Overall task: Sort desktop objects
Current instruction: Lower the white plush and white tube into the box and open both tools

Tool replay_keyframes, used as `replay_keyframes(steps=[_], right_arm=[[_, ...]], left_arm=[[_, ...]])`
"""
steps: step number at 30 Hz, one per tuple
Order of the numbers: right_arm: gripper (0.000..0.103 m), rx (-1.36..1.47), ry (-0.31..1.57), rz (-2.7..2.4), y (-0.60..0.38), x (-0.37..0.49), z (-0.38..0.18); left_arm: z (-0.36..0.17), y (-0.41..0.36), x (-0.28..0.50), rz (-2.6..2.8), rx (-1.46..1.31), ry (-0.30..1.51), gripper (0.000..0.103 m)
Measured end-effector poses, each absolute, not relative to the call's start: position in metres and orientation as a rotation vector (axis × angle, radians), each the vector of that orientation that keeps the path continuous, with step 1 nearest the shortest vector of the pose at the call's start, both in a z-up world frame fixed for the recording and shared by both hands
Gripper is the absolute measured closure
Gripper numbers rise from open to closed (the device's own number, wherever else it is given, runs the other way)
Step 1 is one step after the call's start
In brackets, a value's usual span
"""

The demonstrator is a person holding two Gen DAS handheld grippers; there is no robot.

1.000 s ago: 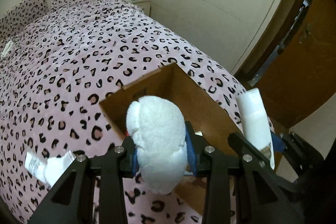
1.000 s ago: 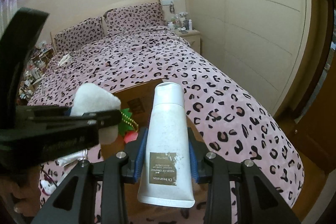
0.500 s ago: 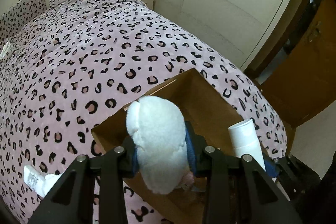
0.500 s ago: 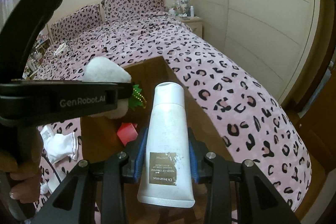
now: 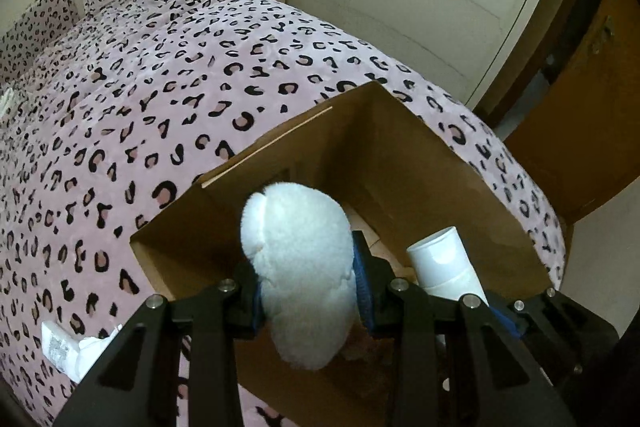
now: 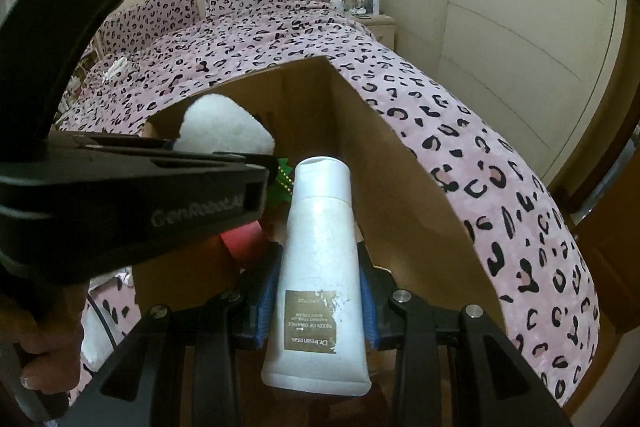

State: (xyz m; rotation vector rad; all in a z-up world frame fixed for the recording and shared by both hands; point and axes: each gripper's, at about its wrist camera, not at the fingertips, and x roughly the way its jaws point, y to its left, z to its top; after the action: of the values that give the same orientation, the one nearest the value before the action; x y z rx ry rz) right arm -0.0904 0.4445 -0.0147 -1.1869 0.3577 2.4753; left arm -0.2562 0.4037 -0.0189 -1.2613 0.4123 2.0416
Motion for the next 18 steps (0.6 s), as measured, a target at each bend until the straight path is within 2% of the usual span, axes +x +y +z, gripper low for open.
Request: replay_keyframes(steps=[15, 16, 18], right_arm=[[0.067, -1.215, 0.401, 2.454, 0.4485, -0.0901, -0.0205], [0.067, -1.217, 0.401, 2.453, 0.4491, -0.09, -0.0196], [0.067, -1.217, 0.399, 2.439, 0.4513, -0.0898, -0.0183]], left_arm=[[-0.018, 0.4101, -0.2499, 2.056, -1.236, 0.477, 0.06], [-0.017, 0.4101, -0.2503, 2.058, -1.236, 0.474, 0.058], [-0.0142, 0.4096, -0.2501, 2.06, -1.233, 0.463, 0.047]])
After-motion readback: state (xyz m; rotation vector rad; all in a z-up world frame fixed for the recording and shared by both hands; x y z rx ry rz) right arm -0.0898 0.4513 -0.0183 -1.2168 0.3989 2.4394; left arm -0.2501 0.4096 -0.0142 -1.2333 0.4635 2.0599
